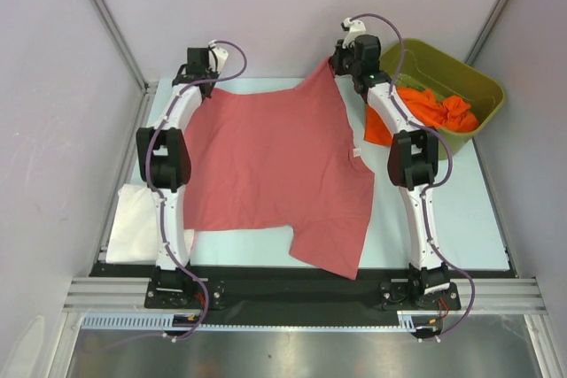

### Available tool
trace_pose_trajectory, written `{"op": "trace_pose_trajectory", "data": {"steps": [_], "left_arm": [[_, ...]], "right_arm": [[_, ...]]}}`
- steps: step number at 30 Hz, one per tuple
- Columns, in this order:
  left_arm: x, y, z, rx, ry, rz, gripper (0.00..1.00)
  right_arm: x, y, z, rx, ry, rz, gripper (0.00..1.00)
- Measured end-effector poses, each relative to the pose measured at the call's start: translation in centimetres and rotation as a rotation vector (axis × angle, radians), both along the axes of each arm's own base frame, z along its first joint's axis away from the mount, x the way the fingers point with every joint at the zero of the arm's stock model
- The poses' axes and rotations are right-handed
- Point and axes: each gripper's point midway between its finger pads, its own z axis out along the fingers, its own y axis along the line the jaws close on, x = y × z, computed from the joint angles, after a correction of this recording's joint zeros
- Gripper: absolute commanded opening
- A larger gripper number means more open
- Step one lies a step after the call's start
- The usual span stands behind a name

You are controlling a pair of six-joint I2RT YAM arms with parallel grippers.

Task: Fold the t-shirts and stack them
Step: Flatten the tshirt out

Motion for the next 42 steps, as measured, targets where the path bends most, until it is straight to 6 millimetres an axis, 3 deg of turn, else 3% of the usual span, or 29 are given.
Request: {"op": "trace_pose_trajectory", "data": {"steps": [1, 2, 3, 4, 5, 6, 10, 13, 17, 20, 23, 25, 30, 33, 36, 41, 42], "left_arm": [[0.3, 0.3, -0.3, 0.006, -0.002, 0.009, 0.34], [0.4, 0.6, -0.3, 0.015, -0.004, 0.013, 0.49], [0.6, 0.8, -0.2, 0.017, -0.009, 0.018, 0.63], [0.9, 1.0, 0.3, 0.011, -0.026, 0.032, 0.81], [1.1, 1.1, 0.7, 0.019, -0.031, 0.028, 0.85], [1.2, 1.2, 1.4, 0.015, -0.043, 0.033, 0.88], [1.4, 0.7, 5.0, -0.013, -0.093, 0.016, 0.98], [-0.4, -0.7, 6.9, -0.063, -0.072, -0.056, 0.97], [-6.4, -3.3, 10.0, -0.129, -0.006, -0.199, 0.93], [-12.6, -4.9, 11.0, -0.135, 0.047, -0.297, 0.87], [-19.4, -6.6, 8.8, -0.102, 0.142, -0.399, 0.83], [-23.1, -7.5, 5.9, -0.074, 0.227, -0.459, 0.82], [-32.4, -8.1, -4.1, 0.053, 0.540, -0.591, 0.79], [-37.2, -7.9, -7.2, 0.158, 0.659, -0.671, 0.80], [-39.2, -8.0, -7.2, 0.199, 0.660, -0.715, 0.80], [-38.6, -7.9, -5.5, 0.208, 0.570, -0.695, 0.81], [-38.6, -7.9, -5.5, 0.208, 0.561, -0.693, 0.81]], "right_arm": [[0.3, -0.4, 0.1, -0.003, -0.006, -0.029, 0.25], [0.6, -0.7, 0.4, -0.002, -0.013, -0.051, 0.54], [0.9, -1.2, 0.9, -0.001, -0.022, -0.080, 0.68], [1.0, -1.6, 1.2, -0.011, -0.029, -0.097, 0.89], [1.2, -1.9, 2.0, -0.014, -0.042, -0.116, 0.89], [1.2, -2.2, 2.6, -0.021, -0.049, -0.126, 0.99], [-0.3, -3.7, 5.2, -0.050, -0.018, -0.187, 1.00], [-3.8, -4.6, 7.2, -0.081, 0.049, -0.220, 1.00], [-11.5, -5.6, 10.6, -0.079, 0.142, -0.236, 1.00], [-19.3, -7.0, 10.7, -0.064, 0.224, -0.261, 1.00], [-25.8, -7.9, 7.4, -0.048, 0.329, -0.284, 1.00], [-29.8, -8.5, 2.7, -0.060, 0.449, -0.304, 1.00], [-38.0, -9.4, -9.5, -0.134, 0.783, -0.357, 1.00], [-41.6, -9.8, -13.3, -0.158, 0.903, -0.386, 0.98], [-43.2, -9.9, -14.6, -0.148, 0.933, -0.401, 0.89], [-44.4, -9.3, -16.1, -0.096, 0.953, -0.402, 0.64], [-44.7, -9.1, -16.5, -0.089, 0.960, -0.397, 0.63]]}}
